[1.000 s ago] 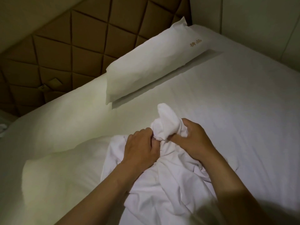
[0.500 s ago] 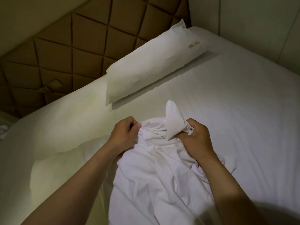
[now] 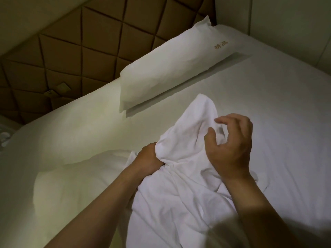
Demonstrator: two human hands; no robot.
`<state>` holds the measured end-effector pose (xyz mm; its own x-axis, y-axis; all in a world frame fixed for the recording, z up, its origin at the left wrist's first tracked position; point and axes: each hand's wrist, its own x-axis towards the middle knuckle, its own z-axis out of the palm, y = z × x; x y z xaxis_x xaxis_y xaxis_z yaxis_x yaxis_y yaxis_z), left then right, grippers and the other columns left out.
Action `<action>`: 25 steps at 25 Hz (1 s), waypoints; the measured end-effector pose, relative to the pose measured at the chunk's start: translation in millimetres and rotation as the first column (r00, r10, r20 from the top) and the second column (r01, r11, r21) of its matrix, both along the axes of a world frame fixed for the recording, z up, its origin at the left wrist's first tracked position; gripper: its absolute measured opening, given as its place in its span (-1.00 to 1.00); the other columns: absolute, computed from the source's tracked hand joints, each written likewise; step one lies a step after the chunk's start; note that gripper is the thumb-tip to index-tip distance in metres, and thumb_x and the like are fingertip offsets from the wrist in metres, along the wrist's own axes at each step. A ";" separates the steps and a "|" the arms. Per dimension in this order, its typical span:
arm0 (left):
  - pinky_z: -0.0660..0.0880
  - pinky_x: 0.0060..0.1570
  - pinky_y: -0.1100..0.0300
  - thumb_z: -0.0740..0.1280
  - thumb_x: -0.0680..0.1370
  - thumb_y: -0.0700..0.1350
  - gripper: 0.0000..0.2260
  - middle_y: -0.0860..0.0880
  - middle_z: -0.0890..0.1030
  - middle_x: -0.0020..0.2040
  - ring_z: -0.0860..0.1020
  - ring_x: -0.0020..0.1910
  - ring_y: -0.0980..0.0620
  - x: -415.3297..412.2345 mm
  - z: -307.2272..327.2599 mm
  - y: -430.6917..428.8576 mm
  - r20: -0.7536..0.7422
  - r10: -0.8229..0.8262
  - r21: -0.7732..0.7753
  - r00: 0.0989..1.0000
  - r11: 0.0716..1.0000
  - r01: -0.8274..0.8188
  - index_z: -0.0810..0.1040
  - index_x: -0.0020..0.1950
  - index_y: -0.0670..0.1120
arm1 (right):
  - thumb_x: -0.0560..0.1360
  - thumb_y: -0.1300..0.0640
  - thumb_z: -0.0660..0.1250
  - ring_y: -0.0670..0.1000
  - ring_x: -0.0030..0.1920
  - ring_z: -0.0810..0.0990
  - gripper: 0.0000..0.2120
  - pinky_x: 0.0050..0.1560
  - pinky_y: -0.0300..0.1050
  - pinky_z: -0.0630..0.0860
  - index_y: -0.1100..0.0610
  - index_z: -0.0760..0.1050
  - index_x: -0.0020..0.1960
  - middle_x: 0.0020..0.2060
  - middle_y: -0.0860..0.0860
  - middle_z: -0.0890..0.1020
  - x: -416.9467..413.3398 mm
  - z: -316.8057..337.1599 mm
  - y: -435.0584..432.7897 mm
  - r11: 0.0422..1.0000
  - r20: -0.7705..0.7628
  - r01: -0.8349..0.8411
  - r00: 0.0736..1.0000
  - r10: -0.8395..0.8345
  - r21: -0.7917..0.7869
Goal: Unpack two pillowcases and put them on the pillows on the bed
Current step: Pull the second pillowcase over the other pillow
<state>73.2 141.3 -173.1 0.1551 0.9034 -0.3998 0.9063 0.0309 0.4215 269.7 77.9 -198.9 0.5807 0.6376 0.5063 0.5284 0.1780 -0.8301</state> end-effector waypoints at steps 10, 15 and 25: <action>0.37 -0.40 0.25 0.17 0.56 -0.25 -0.75 -0.03 0.42 -0.36 0.42 -0.38 0.00 -5.6 -9.6 8.0 0.083 0.196 -0.027 0.977 0.981 -0.195 0.37 -0.31 -0.09 | 0.55 -0.13 0.24 0.08 0.14 0.46 -0.66 0.00 -0.03 0.44 0.09 0.47 0.18 0.10 0.03 0.51 -35.6 -10.5 2.4 0.752 0.103 -0.212 0.932 0.348 -0.624; 0.23 -0.44 0.25 0.14 0.60 -0.19 -0.69 0.00 0.35 -0.41 0.34 -0.46 0.13 -4.1 -6.3 2.4 0.004 0.022 0.106 1.000 0.994 -0.022 0.22 -0.34 -0.10 | 0.53 0.03 0.16 0.14 -0.18 0.57 -0.78 -0.30 -0.05 0.36 0.13 0.50 -0.13 -0.24 0.04 0.59 -38.5 -22.5 1.3 0.849 0.171 -0.140 0.950 0.260 -0.509; 0.39 -0.20 0.09 0.11 0.67 0.03 -0.69 0.02 0.53 -0.28 0.48 -0.26 -0.02 -52.9 21.8 31.7 -0.276 -0.223 0.218 0.935 0.933 0.287 0.35 -0.25 -0.01 | 0.55 0.16 0.29 0.05 -0.28 0.46 -0.79 -0.24 -0.08 0.41 0.09 0.31 -0.22 -0.31 -0.02 0.45 -25.6 -17.0 1.4 0.924 -0.068 -0.078 0.996 0.056 -0.374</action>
<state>20.4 173.0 -151.3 0.3206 0.9213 -0.2199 0.9443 -0.2926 0.1508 244.2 79.3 -215.8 0.5500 0.8132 0.1905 0.4775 -0.1190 -0.8705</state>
